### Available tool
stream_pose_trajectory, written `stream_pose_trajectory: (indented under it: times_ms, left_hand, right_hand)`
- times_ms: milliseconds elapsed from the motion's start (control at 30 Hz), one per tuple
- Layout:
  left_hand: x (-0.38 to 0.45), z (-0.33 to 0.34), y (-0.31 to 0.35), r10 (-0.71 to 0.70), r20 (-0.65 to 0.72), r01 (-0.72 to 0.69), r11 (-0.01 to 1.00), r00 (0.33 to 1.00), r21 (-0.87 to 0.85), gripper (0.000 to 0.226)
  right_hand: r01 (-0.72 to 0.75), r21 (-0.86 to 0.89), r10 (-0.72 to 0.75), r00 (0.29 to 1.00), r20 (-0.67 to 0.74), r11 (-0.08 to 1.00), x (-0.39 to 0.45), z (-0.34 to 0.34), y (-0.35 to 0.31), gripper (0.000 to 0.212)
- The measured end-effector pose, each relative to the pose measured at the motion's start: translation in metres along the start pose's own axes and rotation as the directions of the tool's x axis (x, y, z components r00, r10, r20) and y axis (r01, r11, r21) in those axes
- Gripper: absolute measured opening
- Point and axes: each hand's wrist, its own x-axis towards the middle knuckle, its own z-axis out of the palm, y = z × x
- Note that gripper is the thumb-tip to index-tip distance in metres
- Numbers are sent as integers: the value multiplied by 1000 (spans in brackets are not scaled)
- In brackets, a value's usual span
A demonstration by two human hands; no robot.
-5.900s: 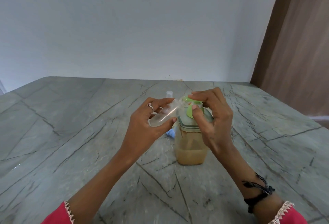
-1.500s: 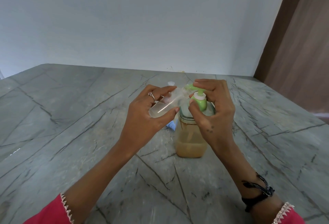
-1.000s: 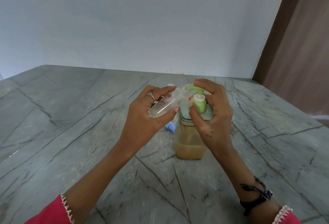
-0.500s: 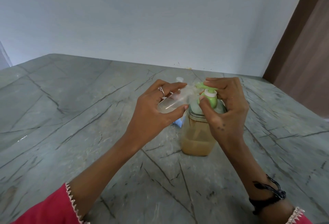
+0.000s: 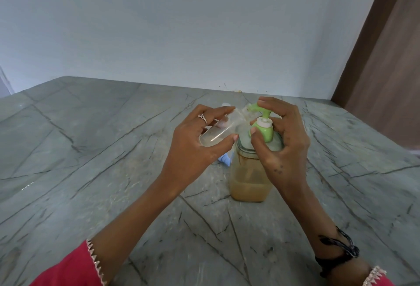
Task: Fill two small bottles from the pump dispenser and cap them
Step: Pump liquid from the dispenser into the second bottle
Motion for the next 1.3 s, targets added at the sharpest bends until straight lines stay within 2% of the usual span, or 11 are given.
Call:
stream_pose_trajectory:
  times_ms: [200, 333, 500, 667, 1100, 1300]
  left_hand:
    - [-2, -1, 0, 11, 12, -11, 1000, 1000, 6, 39]
    - [-6, -1, 0, 5, 25, -5, 1000, 1000, 0, 39]
    - [-6, 1, 1, 13, -7, -13, 1000, 1000, 8, 39]
    - [-5, 4, 2, 11, -21, -11, 1000, 1000, -2, 39]
    - [-10, 3, 0, 3, 7, -3, 999, 1000, 36, 40]
    - [-9, 3, 0, 14, 6, -14, 999, 1000, 47, 41]
  right_hand:
    - [-15, 38, 16, 999, -33, 999, 2, 1, -4, 31]
    - [-18, 46, 20, 999, -46, 999, 4, 1, -5, 24]
    - [-8, 3, 8, 1000, -24, 1000, 2, 0, -3, 27]
    - [-5, 40, 5, 1000, -3, 999, -1, 1, -1, 32]
    - [-26, 2, 26, 998, -54, 1000, 4, 1, -3, 24]
    - [-16, 32, 18, 999, -50, 999, 4, 1, -4, 28]
